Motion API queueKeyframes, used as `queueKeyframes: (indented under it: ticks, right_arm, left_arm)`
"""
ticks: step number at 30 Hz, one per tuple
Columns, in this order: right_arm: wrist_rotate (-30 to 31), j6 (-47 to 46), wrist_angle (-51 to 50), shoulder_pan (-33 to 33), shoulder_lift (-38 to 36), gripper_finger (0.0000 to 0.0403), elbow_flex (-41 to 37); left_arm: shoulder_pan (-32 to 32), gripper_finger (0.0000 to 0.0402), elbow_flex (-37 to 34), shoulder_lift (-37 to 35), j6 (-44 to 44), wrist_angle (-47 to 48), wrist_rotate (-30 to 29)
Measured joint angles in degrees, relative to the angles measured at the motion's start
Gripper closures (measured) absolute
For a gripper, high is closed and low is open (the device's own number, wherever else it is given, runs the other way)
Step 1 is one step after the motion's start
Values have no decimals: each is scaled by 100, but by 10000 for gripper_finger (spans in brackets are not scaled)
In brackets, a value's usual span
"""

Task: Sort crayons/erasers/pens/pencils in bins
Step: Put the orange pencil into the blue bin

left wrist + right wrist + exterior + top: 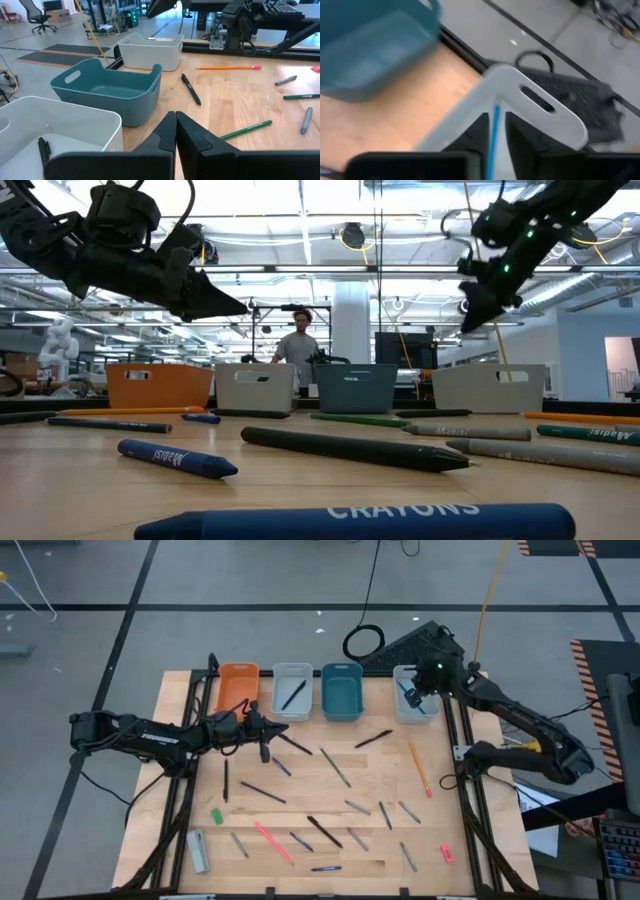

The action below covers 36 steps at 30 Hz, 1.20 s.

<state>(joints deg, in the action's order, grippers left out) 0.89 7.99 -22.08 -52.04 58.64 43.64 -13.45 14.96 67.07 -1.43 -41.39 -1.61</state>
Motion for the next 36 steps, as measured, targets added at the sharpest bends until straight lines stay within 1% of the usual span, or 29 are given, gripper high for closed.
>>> queueKeyframes:
  ticks: [1,3,6,9,13,15,19,22,25,28,31,34,36]
  right_arm:
    - [-134,-109,3,53,-108,384,0]
    - [-387,-342,-11,181,-287,397,0]
    - [-669,-628,-60,402,-460,392,-5]
    - [-863,-797,15,715,-587,395,-77]
    - [-802,-1212,-232,1211,-622,401,-149]
    - [-569,-1417,-433,1567,-628,402,-149]
    - [58,-1880,-735,2427,-626,402,-149]
    - [252,-2335,-733,3065,-626,402,-149]
    - [358,-2951,-810,3557,-626,402,-149]
    - [358,-3588,-1182,3799,-626,402,-135]
    - [379,-4026,-1767,3938,-593,402,-73]
    - [380,-4309,-2172,4046,-542,403,15]
    - [382,-4382,-2237,4119,-486,403,120]
  left_arm:
    - [0,398,0,0,0,-2,0]
    - [0,396,0,0,7,0,0]
    - [-1,386,0,0,14,0,0]
    - [-1,385,0,0,42,0,0]
    - [0,397,0,0,46,5,0]
    - [0,398,0,0,46,9,0]
    - [0,384,0,0,44,12,-97]
    - [-2,383,0,0,44,61,-151]
    - [0,392,0,0,44,72,-149]
    - [-2,398,0,0,44,74,-149]
    - [-2,390,0,0,44,74,-150]
    - [0,382,0,0,42,72,-149]
    - [-2,383,0,0,42,72,-149]
